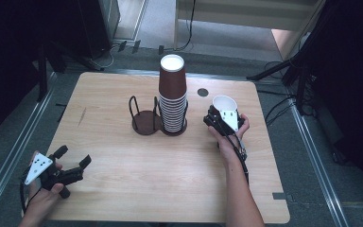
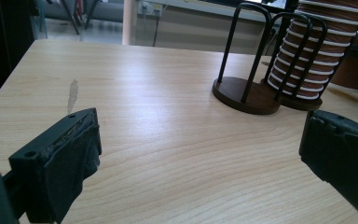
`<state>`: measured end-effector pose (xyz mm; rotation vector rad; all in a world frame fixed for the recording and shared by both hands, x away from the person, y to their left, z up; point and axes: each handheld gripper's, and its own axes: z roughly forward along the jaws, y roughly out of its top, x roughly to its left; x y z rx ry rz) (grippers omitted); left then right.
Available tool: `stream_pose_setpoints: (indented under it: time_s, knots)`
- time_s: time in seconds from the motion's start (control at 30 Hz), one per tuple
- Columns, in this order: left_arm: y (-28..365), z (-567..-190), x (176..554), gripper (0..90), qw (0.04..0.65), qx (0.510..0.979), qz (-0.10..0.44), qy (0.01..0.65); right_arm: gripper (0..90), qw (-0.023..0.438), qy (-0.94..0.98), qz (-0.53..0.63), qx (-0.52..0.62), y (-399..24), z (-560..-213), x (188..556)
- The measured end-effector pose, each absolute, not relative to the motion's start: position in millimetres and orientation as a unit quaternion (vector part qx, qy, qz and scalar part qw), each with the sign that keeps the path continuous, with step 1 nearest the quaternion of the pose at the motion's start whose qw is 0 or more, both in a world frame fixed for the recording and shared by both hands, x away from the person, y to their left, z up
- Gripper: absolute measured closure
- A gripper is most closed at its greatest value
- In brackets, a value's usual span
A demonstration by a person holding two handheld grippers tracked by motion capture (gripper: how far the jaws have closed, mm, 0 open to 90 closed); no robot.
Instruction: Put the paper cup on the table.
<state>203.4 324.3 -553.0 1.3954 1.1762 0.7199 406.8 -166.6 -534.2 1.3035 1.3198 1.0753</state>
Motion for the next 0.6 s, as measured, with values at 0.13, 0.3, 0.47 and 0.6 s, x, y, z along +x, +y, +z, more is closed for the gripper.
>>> stream_pose_setpoints:
  time_s: [0.13, 0.3, 0.47, 0.6]
  knots:
    - [326.9, -552.0, 203.3, 0.0, 0.559, 0.587, 0.305, 0.500, 10.0, 0.475, 0.540, 0.439, 0.538, -169.0, -536.8, 406.2]
    - [325.9, -552.0, 203.0, 0.0, 0.558, 0.589, 0.305, 0.499, 9.8, 0.473, 0.540, 0.435, 0.544, -173.9, -540.1, 405.9]
    - [325.7, -552.3, 203.4, 0.0, 0.558, 0.589, 0.305, 0.499, 8.6, 0.464, 0.543, 0.437, 0.547, -175.2, -539.6, 404.5]
    - [326.1, -552.3, 203.6, 0.0, 0.557, 0.589, 0.305, 0.500, 2.8, 0.433, 0.551, 0.451, 0.553, -176.0, -537.8, 404.0]
